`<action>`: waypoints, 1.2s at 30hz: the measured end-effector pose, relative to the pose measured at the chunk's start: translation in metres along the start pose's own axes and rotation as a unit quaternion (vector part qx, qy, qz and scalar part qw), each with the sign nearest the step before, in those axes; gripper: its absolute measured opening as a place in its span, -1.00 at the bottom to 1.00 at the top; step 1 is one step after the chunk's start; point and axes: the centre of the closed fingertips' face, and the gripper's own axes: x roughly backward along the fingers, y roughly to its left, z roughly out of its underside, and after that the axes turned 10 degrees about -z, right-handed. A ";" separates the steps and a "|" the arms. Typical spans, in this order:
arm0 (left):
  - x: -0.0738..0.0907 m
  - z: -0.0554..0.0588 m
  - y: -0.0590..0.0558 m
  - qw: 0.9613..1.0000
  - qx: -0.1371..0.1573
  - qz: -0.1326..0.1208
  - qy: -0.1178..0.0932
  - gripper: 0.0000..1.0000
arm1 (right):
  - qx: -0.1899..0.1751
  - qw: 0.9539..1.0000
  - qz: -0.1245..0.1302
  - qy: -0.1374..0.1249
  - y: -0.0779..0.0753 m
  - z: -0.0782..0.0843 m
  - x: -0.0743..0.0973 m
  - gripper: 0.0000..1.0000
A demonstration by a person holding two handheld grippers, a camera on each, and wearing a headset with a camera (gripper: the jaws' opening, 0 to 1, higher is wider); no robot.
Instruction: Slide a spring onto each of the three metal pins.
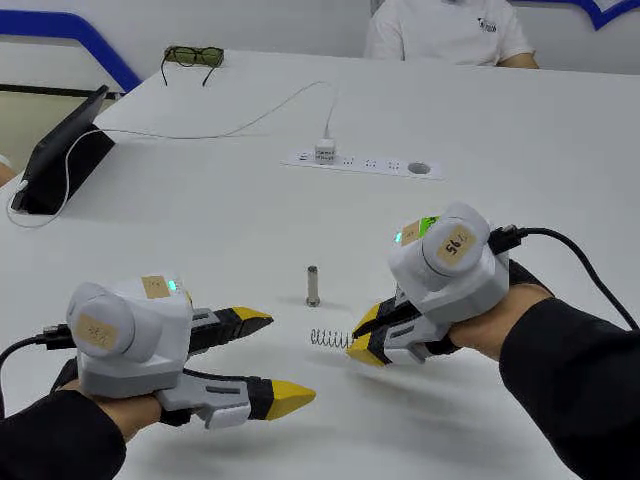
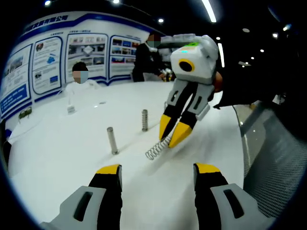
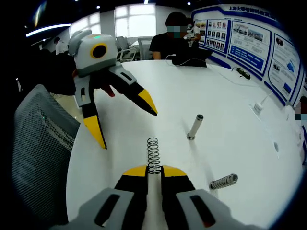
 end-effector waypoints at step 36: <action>-0.006 -0.001 -0.037 0.994 -0.089 0.067 -0.001 -0.66 | 0.054 0.996 -0.054 0.046 0.042 -0.006 0.007 -0.77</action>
